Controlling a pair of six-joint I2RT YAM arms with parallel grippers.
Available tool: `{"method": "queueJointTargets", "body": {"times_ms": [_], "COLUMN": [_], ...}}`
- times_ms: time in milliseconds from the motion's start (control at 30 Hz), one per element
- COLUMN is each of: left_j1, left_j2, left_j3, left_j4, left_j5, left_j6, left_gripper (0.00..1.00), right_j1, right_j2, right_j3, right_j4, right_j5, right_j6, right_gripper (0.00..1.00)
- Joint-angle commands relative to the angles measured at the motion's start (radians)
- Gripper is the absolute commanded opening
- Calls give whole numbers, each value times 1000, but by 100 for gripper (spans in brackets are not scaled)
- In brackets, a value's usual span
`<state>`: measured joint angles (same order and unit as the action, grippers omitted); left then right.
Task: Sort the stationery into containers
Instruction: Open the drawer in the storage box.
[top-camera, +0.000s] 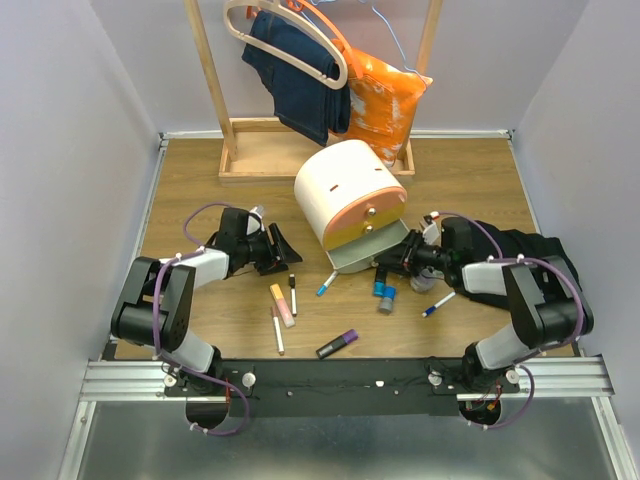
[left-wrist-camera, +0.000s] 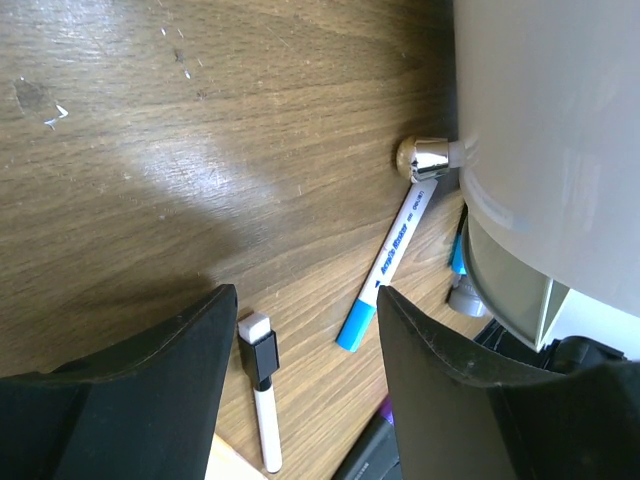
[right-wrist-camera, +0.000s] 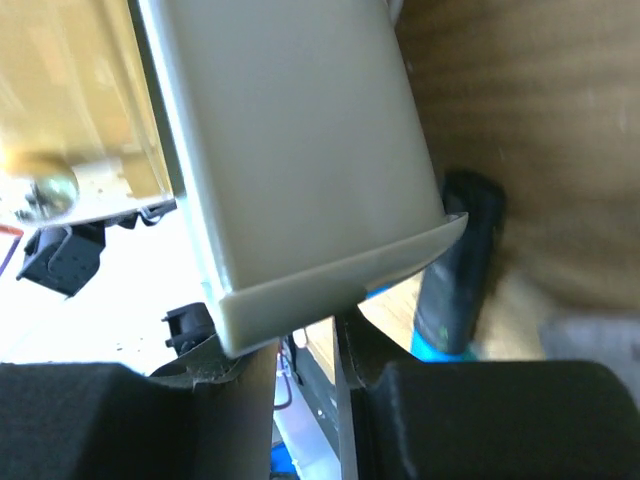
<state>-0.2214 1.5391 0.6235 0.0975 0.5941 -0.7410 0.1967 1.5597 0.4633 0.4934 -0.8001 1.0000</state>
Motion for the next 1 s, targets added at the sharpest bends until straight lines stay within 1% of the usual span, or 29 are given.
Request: {"method": "queueJointTargets", "body": {"times_ms": [0,133,267,533,700,800,833,867,933,967], "left_j1": [7,5,5,5,5,5,5,5,5,5], "left_j2": [-34,-42,-51,-57,-86,-97,-100,-99,-100,-100], "left_j3": [-13,-15,-13,-10,-16,-28,-33,-33,-28,-25], "left_j4": [4,1,-5,-1,-28,-33,-33,-33,-35,-36], "left_j5": [-22,-27,-33,-40,-54,-57,-57,-57,-53,-50], "left_j6": [26,37,49,69,88,95,95,97,98,100], "left_gripper": [68,68,70,71,71,72,72,72,72,72], "right_j1": [7,7,7,7,7,7,6,7,7,7], "right_j2": [-114,-161,-145,14,28,5,-13,-23,-52,-85], "right_j3": [-64,-90,-68,52,48,40,37,37,41,49], "right_j4": [-105,-134,-130,-96,-96,-114,-130,-142,-188,-206], "right_j5": [50,75,81,38,25,24,27,35,42,38], "right_j6": [-52,-58,-78,-136,-143,-150,-158,-162,-179,-188], "right_gripper": [31,31,36,32,30,30,31,37,43,50]}}
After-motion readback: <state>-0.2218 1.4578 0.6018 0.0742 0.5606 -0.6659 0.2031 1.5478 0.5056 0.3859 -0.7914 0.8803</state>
